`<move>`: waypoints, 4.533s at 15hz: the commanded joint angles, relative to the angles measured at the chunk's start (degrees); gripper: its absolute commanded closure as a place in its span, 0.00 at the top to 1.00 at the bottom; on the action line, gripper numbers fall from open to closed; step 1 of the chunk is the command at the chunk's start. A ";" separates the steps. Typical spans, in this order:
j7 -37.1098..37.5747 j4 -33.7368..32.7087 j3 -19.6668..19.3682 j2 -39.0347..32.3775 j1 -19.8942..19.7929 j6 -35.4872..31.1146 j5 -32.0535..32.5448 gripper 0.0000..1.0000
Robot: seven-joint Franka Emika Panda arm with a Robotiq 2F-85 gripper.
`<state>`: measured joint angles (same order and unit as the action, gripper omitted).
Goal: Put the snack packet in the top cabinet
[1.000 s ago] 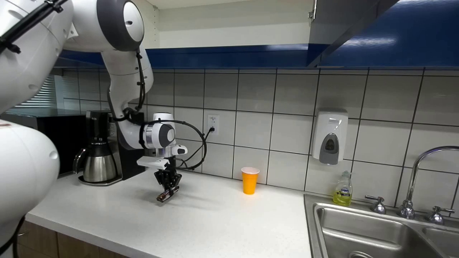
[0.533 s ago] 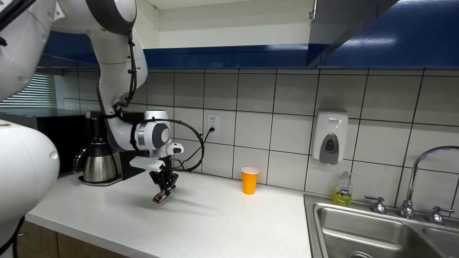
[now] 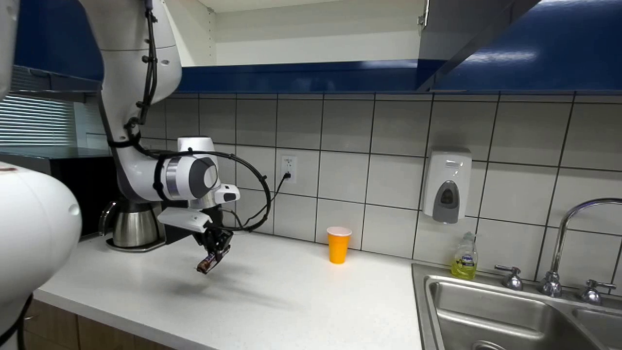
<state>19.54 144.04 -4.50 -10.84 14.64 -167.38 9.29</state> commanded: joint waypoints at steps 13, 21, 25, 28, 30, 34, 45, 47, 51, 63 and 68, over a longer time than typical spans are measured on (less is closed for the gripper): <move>14.50 18.08 -2.45 33.93 -2.62 -1.93 21.35 0.06; 13.29 15.25 -4.02 40.67 -0.93 -0.57 21.02 0.06; 13.47 15.55 -2.73 45.89 -1.75 0.14 21.90 0.06; 12.90 15.68 -2.05 49.65 -2.07 1.32 22.31 0.06; 13.16 15.70 -1.80 51.86 -2.04 1.85 22.46 0.06; 13.17 15.78 -0.92 56.38 -1.66 3.85 22.45 0.06; -4.27 14.76 7.04 64.27 -5.16 6.37 -0.47 0.06; -5.95 14.21 7.79 65.00 -5.99 6.66 -2.80 0.06; -7.04 12.08 9.33 65.63 -8.07 7.43 -4.98 0.06; -10.04 2.89 8.34 62.04 -7.59 7.20 -7.83 0.06; -9.41 -5.60 8.75 58.63 -8.81 15.27 -9.33 0.06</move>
<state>11.81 144.98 3.35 51.05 7.52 -157.54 1.95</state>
